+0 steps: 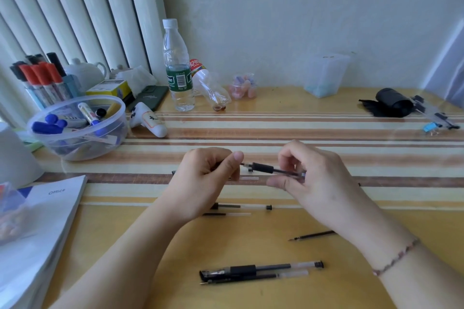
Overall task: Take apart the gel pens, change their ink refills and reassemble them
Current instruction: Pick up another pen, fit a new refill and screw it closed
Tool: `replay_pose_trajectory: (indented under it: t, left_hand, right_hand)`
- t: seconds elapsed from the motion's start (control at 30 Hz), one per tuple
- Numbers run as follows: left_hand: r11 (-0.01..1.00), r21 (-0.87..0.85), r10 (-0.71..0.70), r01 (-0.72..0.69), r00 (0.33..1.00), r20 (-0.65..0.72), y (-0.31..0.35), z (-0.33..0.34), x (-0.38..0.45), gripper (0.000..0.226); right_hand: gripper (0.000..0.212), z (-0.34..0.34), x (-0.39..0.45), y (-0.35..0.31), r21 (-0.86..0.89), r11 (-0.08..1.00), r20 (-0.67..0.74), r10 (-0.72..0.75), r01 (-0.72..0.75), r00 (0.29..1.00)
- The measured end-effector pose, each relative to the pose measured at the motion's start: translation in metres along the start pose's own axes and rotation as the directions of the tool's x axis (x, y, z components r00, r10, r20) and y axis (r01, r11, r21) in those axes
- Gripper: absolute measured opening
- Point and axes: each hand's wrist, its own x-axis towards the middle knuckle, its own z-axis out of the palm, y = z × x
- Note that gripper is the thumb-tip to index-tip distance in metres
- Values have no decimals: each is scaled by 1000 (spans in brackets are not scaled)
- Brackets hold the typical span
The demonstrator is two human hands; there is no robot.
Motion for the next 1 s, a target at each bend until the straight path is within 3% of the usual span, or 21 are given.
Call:
replay_pose_trajectory:
  t: [0.13, 0.2, 0.3, 0.37, 0.43, 0.47, 0.57, 0.83, 1.0]
  left_hand:
    - [999, -16, -29, 29, 999, -35, -5, -5, 3, 32]
    - [998, -35, -50, 47, 996, -81, -7, -11, 5, 30]
    - [995, -58, -86, 76, 979, -183, -10, -18, 9, 29]
    - [994, -72, -93, 80, 972, -215, -9, -17, 9, 29]
    - [996, -69, -77, 65, 980, -186, -6, -8, 7, 29]
    - [996, -70, -66, 56, 985, -157, -4, -2, 5, 29]
    - [997, -77, -38, 32, 997, -70, 1, 12, -1, 30]
    - [998, -56, 29, -29, 1000, 3, 5, 20, -6, 33]
    - [999, -34, 36, -39, 996, -87, 4, 14, -2, 47]
  right_hand:
    - [29, -6, 2, 10, -44, 998, -2, 38, -39, 999]
    - [26, -17, 4, 20, -202, 975, 7, 93, -90, 996]
    - [24, -40, 5, 44, -496, 821, -21, 316, -285, 948]
    - [25, -49, 6, 53, -354, 859, -67, 371, -370, 926]
    - [30, -48, 8, 43, -15, 968, -99, 249, -252, 963]
    - [32, -44, 9, 31, 59, 986, -63, 160, -157, 985]
    - [28, -29, 7, 8, 27, 1000, 190, -8, 3, 982]
    - [14, -30, 5, 14, -181, 982, 371, 120, -55, 921]
    - [21, -45, 1, 27, -350, 920, 564, 356, -174, 745]
